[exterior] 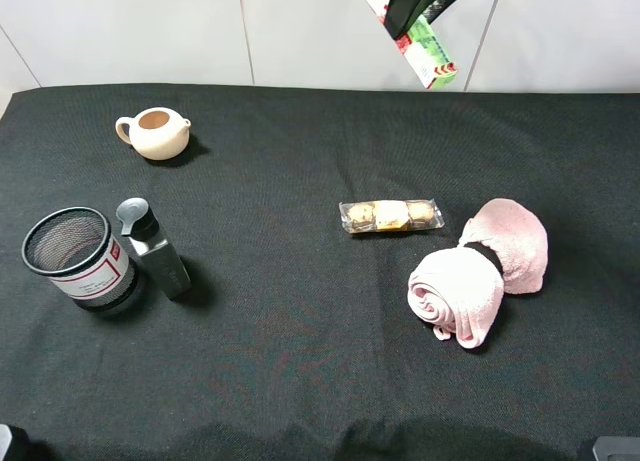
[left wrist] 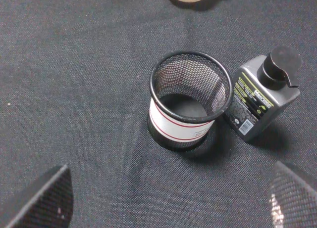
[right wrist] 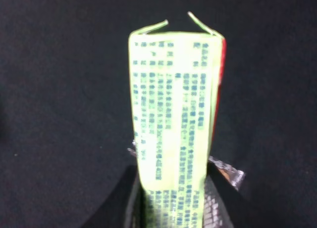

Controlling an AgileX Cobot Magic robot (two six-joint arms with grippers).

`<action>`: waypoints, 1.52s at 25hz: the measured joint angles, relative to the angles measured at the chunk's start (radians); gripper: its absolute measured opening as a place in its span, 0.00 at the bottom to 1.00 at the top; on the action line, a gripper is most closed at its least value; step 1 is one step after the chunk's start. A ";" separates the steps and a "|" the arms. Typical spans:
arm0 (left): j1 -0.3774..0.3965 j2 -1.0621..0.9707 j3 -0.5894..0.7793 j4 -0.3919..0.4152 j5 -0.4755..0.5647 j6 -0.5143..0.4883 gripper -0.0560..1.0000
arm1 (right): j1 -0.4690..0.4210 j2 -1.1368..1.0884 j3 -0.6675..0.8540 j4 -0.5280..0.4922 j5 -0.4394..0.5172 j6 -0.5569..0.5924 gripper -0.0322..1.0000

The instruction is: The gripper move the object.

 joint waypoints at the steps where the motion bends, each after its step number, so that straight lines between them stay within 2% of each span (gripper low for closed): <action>1: 0.000 0.000 0.000 0.000 0.000 0.000 0.84 | 0.009 0.000 0.000 0.000 -0.006 0.000 0.21; 9: 0.000 0.000 0.000 0.000 0.000 0.000 0.84 | 0.080 0.001 0.000 0.012 -0.152 0.000 0.20; 14: 0.000 0.000 0.000 0.000 0.000 0.000 0.84 | 0.101 0.043 0.000 0.056 -0.221 -0.002 0.20; 26: 0.000 0.000 0.000 0.000 0.000 0.000 0.84 | 0.165 0.149 0.000 0.099 -0.492 -0.045 0.20; 38: 0.000 0.000 0.000 0.003 0.000 0.000 0.84 | 0.170 0.296 0.000 0.100 -0.644 -0.058 0.20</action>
